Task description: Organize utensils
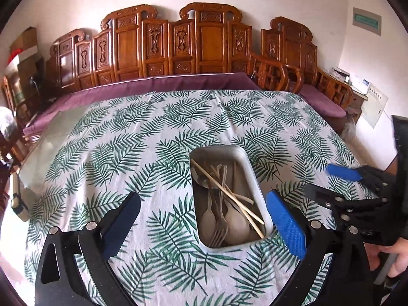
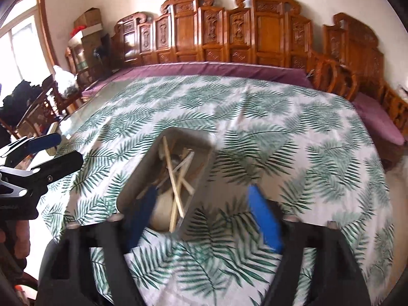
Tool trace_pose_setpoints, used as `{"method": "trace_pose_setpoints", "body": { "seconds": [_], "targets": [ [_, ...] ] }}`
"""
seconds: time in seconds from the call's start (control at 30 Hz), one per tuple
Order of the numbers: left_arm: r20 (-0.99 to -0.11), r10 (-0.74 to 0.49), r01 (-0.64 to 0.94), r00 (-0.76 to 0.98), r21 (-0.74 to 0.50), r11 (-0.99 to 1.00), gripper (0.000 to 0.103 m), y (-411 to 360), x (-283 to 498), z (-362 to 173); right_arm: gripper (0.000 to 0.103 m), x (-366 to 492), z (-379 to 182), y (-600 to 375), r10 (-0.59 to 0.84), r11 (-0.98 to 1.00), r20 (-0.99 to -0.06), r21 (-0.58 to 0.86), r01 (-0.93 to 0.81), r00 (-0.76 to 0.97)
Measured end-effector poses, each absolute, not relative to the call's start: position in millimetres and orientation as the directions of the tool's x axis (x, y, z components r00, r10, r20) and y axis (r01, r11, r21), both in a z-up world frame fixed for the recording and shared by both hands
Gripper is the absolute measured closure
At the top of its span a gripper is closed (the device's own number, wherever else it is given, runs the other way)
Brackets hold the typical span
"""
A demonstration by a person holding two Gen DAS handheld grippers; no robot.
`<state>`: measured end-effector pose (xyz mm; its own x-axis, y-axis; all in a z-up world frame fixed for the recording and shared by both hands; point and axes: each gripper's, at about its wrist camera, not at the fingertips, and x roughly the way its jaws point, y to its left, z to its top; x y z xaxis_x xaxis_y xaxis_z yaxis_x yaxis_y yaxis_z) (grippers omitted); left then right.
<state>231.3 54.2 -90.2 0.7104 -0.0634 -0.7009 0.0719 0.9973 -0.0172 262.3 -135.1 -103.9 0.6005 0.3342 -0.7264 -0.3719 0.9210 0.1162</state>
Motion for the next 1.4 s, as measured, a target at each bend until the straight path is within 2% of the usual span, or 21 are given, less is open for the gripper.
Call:
{"method": "trace_pose_setpoints", "body": {
  "seconds": [0.03, 0.13, 0.47, 0.77, 1.2, 1.4],
  "targets": [
    [-0.698, -0.063, 0.072, 0.713, -0.016, 0.997, 0.008, 50.4, 226.7, -89.3, 0.008, 257.3, -101.1, -141.1, 0.325, 0.926, -0.72, 0.112, -0.36, 0.613],
    [-0.693, -0.06, 0.071, 0.719, -0.013, 0.997, 0.008, 41.7, 215.3, -88.0, 0.003, 242.5, -95.4, -157.6, 0.301, 0.939, -0.71, 0.104, -0.329, 0.636],
    [-0.695, -0.069, 0.086, 0.716, -0.01, 0.996, 0.008, 11.0, 175.1, -91.8, 0.003, 195.9, -90.4, -193.9, 0.244, 0.962, -0.689, 0.085, -0.259, 0.682],
    [-0.629, -0.059, 0.087, 0.775, 0.014, 0.996, 0.008, -7.5, 132.8, -53.0, 0.003, 145.0, -49.1, -211.5, 0.235, 0.969, -0.605, 0.081, -0.235, 0.761],
    [-0.496, -0.063, 0.086, 0.866, 0.024, 0.996, 0.008, -20.2, 72.2, 22.8, 0.003, 77.6, 33.3, -225.5, 0.236, 0.971, -0.432, 0.066, -0.231, 0.87],
    [-0.452, -0.07, 0.087, 0.889, 0.015, 0.996, 0.008, -22.1, 51.7, 40.8, 0.003, 58.0, 49.6, -226.8, 0.226, 0.973, -0.391, 0.056, -0.222, 0.892]
  ]
}}
